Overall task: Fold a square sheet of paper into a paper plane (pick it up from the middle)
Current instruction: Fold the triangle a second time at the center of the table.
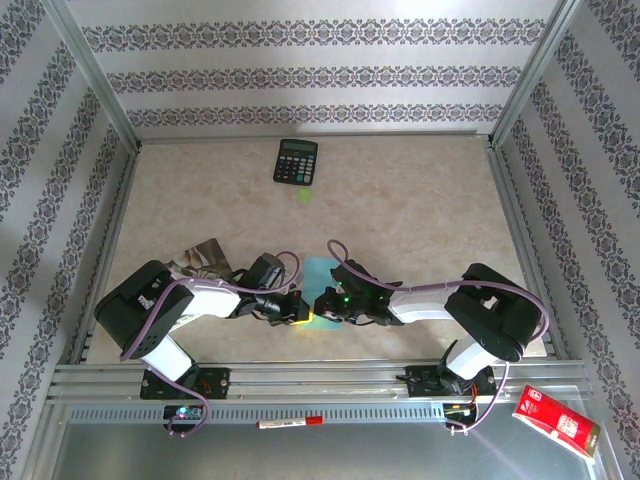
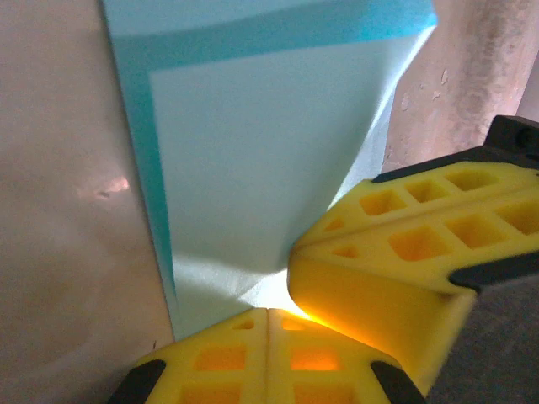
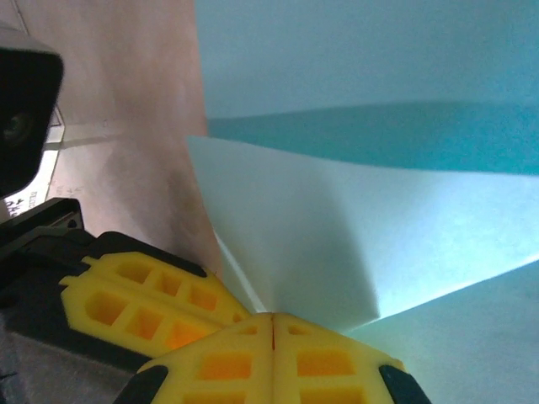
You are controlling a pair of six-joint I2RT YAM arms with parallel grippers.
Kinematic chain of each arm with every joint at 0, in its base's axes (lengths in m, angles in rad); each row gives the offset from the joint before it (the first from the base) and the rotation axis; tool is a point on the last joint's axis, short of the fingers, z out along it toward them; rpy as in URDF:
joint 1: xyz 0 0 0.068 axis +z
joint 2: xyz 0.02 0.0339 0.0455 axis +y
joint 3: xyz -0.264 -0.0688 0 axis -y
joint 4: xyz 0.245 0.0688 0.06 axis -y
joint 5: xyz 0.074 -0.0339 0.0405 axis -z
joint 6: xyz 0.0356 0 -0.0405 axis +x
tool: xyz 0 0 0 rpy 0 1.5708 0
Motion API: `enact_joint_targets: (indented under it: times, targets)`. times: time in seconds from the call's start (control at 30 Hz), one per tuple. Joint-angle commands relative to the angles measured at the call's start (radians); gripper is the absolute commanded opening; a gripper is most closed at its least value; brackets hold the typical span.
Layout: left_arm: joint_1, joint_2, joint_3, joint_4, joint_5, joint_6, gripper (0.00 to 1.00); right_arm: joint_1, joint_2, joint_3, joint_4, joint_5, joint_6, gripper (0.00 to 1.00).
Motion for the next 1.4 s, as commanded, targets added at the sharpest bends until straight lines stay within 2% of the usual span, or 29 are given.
enact_joint_targets:
  times: [0.0, 0.3, 0.73, 1.37]
  targets:
    - [-0.005, 0.065, -0.037, -0.182, -0.075, 0.017, 0.0, 0.016, 0.027, -0.009, 0.024, 0.024, 0.023, 0.04]
    - [-0.001, 0.081, -0.02, -0.265, -0.107, 0.065, 0.0, -0.03, 0.004, -0.017, -0.066, 0.058, 0.015, 0.03]
    - [-0.002, 0.089, -0.03, -0.284, -0.116, 0.08, 0.0, -0.177, -0.035, 0.007, -0.22, 0.072, -0.084, 0.02]
    - [-0.002, 0.077, -0.031, -0.297, -0.122, 0.091, 0.0, -0.356, 0.017, 0.044, -0.29, 0.063, -0.227, 0.01]
